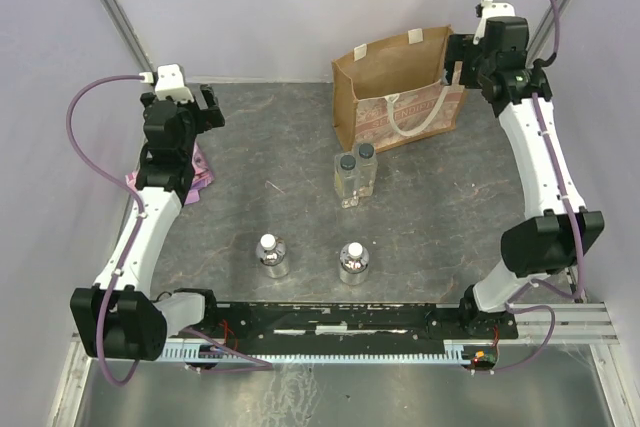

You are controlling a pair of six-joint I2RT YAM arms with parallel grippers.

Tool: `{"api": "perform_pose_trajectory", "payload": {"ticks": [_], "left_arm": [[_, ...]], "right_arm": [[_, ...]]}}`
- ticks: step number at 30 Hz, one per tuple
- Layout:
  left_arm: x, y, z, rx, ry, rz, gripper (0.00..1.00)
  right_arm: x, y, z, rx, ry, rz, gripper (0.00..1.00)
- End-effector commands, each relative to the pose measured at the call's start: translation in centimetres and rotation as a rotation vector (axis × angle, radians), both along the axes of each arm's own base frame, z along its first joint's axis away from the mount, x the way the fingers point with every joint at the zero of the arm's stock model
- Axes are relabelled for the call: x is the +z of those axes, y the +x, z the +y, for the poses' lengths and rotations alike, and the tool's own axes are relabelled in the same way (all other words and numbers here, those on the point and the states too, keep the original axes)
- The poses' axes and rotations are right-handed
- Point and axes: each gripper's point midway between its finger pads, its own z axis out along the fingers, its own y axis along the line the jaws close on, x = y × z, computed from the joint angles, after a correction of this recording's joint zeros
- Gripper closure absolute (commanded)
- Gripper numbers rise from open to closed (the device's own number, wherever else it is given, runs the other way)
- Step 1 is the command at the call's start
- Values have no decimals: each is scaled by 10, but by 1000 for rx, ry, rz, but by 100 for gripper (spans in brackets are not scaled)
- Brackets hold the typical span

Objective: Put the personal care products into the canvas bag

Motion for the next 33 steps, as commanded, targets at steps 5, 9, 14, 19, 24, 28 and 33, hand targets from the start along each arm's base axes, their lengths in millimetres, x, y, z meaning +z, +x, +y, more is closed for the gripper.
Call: {"api": "perform_pose_trajectory", "payload": {"ticks": [5,9,14,19,24,28,33], "left_arm": [[18,16,-6,-29,34,25,0],[18,23,-27,-159,53,54,1],[20,19,-43,-265,83,34,0],[24,10,-40,-260,122,14,0],[20,4,-31,-214,133,30,0],[18,0,-27,-197,136,29,0],[18,-2,-26,-193,143,31,0]], "right_arm": [[17,61,44,183,113,-169,0],[11,91,57,249,99,-209,0],[-9,121,57,250,63,-127,0],[-34,132,59,249,67,-4,0],[-55,141,61,253,72,14,0],[-71,146,62,257,74,40,0],[-81,148,64,270,75,60,0]]}}
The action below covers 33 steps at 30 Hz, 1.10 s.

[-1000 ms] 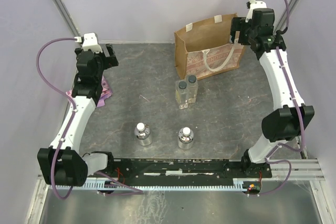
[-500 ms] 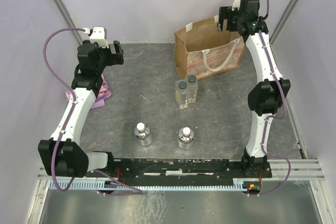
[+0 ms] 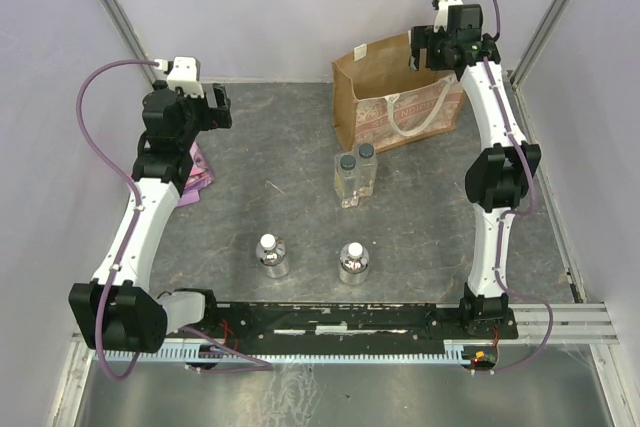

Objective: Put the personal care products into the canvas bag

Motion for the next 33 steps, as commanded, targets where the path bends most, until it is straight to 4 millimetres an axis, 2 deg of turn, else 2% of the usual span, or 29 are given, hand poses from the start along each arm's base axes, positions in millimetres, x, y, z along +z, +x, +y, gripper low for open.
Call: {"api": "perform_pose_trajectory", "payload": {"ticks": [1,7,15,21,26,33], "left_arm": [[14,-5,4,6,52,-44,0],[15,1,3,1,58,-43,0],[7,8,-1,-23,60,-21,1],[-4,8,-3,-37,59,-1,0],[-15,8,-5,-54,63,16,1],[-19,11,-12,-89,56,29,0]], "right_arm": [[13,4,7,40,-1,-42,0],[16,0,5,35,-3,-42,0],[55,-27,5,40,11,-72,0],[72,-52,-8,-118,82,-44,0],[69,-66,-21,-258,127,15,0],[39,-87,-24,-338,143,162,0]]}}
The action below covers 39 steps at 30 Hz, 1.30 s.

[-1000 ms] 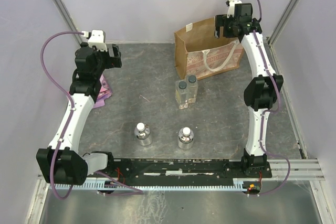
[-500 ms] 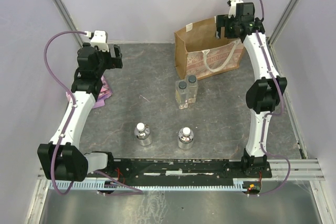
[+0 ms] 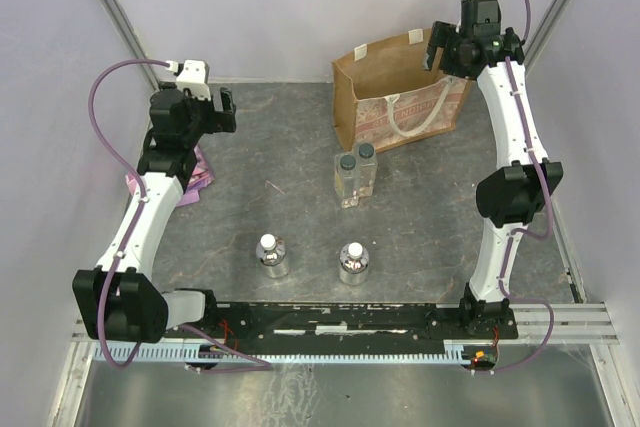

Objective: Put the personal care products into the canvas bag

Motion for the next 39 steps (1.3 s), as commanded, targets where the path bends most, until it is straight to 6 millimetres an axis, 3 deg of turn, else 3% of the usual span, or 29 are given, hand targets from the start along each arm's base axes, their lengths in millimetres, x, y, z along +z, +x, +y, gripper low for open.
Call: {"api": "perform_pose_trajectory", "payload": {"ticks": [1,5,11,13,14,16,19,20,22,27,32,39], "left_arm": [[6,3,-7,-55,29,-30,0],[5,1,-9,-64,27,-28,0],[3,-2,-9,-61,22,-22,0],[6,-3,-8,-55,12,-31,0],[7,-4,-9,-55,6,-32,0],[9,-5,-11,-69,1,-35,0],[11,-3,-14,-66,-38,-18,0],[12,-1,-15,-62,-51,-8,1],[10,2,-18,-72,-73,25,0],[16,3,-38,-170,-119,35,0],[35,0,-74,-304,-85,15,0],[66,2,-180,-584,-70,31,0]], "right_arm": [[-8,-20,-4,-83,27,85,0],[-32,-26,-5,-97,30,136,0],[-63,-11,7,-106,94,155,0],[-69,-8,14,-93,103,162,7],[-72,-6,17,-83,101,165,12],[-76,-6,24,-54,91,172,33],[-78,-13,27,-31,56,189,78],[-80,-18,27,-27,39,200,88],[-73,-31,20,-28,-6,205,99],[-60,-72,-19,-113,-171,221,100],[-49,-116,-51,-168,-248,249,100],[-37,-173,-75,-198,-301,294,100]]}}
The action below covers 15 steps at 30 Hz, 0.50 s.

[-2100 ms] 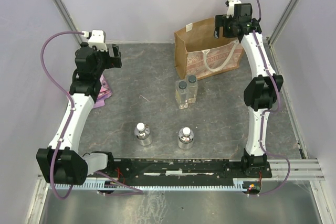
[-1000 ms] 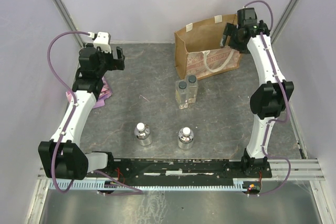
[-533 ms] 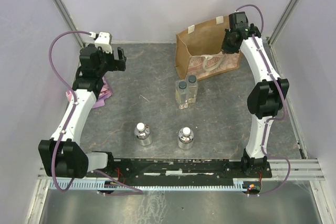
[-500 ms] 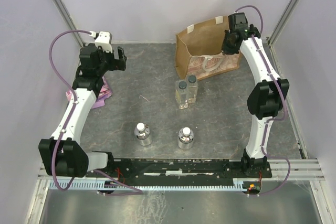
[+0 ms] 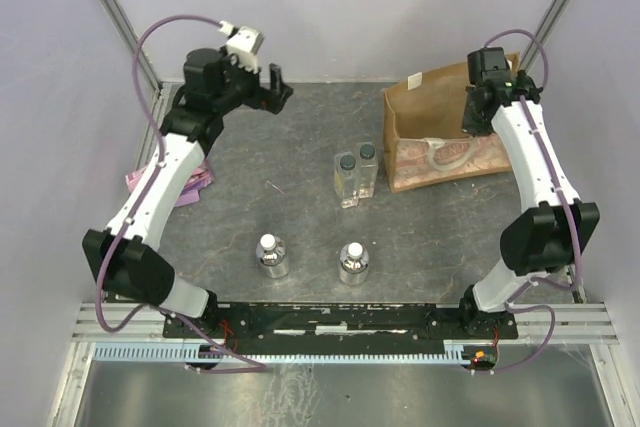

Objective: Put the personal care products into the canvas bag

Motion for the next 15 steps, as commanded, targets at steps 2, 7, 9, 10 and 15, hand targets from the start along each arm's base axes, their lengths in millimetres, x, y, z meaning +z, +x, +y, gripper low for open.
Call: {"api": "perform_pose_trajectory", "payload": {"ticks": [2,7,9,10,15], "left_arm": [[30,-14,-93,-263,8,-37,0],[27,-25,-152,-404,0,-36,0],[23,-31,-170,-457,-2,-29,0],[20,-34,-179,-484,-2,-22,0],[5,-52,-220,-629,12,13,0]], "right_arm": [[26,-48,-21,-8,-95,7,100],[20,-87,-10,59,-27,5,100],[15,-99,-4,90,5,11,100],[12,-105,-1,107,19,16,100],[-4,-122,18,195,109,12,100]]}}
